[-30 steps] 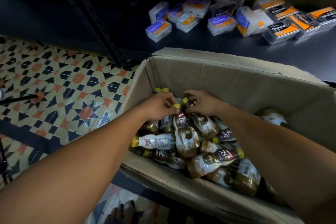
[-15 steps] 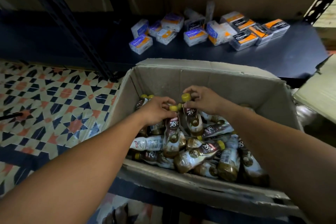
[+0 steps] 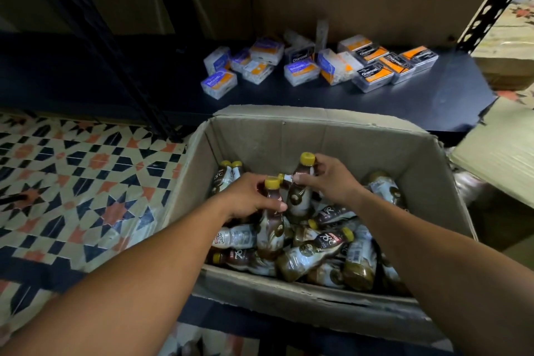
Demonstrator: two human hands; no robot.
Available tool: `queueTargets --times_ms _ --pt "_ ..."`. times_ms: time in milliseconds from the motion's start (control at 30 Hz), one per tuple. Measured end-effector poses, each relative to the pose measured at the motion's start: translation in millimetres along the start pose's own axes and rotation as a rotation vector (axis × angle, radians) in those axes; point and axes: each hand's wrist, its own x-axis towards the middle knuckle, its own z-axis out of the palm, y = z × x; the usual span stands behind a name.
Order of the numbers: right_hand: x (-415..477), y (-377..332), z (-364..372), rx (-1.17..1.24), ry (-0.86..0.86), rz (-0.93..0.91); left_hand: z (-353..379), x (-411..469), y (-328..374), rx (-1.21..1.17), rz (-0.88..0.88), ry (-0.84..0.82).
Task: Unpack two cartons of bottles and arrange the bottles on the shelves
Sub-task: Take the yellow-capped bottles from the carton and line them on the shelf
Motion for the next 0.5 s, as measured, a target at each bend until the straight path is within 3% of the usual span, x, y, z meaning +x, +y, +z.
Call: queueTargets --times_ms 200,500 --pt "0 -50 -9 0.192 0.122 -0.071 -17 -6 23 -0.078 0.077 0.247" --pt "-1 -205 -72 0.125 0.231 -0.343 -113 -45 150 0.052 0.406 0.656"
